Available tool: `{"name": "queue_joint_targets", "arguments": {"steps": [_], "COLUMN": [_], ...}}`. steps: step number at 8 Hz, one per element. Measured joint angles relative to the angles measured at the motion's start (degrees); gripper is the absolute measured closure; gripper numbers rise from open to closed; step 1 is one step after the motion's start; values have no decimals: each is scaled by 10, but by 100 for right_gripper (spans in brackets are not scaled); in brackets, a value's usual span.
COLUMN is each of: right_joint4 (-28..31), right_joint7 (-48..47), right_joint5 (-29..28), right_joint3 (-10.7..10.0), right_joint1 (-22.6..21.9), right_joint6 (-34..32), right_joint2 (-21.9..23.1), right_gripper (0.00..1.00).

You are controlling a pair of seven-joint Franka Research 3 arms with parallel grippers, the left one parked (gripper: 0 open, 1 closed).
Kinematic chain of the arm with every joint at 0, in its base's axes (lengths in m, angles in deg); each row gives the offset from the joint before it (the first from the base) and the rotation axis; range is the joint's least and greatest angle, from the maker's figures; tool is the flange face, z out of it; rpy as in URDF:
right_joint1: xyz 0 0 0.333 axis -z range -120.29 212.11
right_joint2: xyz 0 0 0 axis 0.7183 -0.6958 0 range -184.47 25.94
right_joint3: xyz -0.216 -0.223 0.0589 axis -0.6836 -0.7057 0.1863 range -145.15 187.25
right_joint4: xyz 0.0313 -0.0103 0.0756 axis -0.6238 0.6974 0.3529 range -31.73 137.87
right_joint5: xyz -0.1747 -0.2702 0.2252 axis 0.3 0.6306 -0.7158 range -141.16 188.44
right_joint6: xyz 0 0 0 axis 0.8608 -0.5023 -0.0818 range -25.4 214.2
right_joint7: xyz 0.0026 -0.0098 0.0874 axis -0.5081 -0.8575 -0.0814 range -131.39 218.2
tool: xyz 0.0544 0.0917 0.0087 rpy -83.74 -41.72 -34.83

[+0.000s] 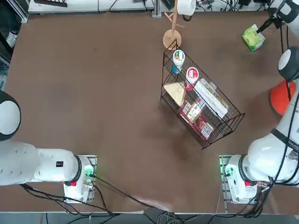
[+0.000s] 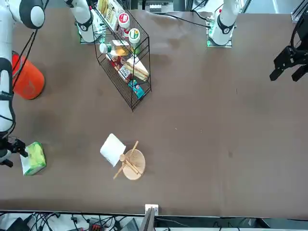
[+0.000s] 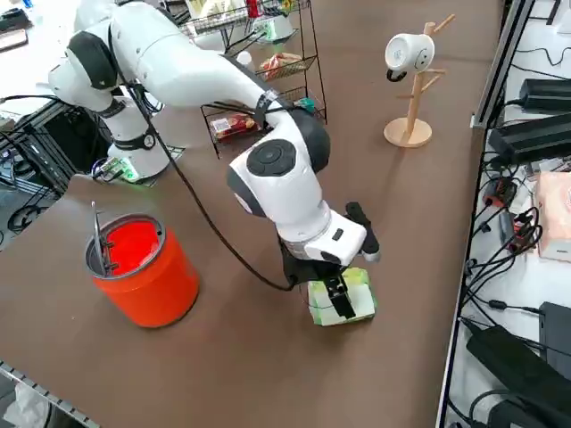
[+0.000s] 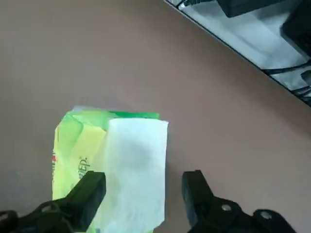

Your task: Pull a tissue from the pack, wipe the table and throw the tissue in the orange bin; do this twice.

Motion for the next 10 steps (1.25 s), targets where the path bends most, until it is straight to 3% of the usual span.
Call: {"name": "queue_joint_targets", "arguments": {"steps": [3, 7, 10], "right_joint4": [0, 1, 6], "right_joint7": [0, 0, 0], "right_joint5": [0, -30, -33], "right_joint3": [2, 3, 5], "right_joint1": [3, 4, 4], "right_joint6": [10, 10, 10], "right_joint2": [-9, -11, -15], "right_gripper": [5, 15, 15]}}
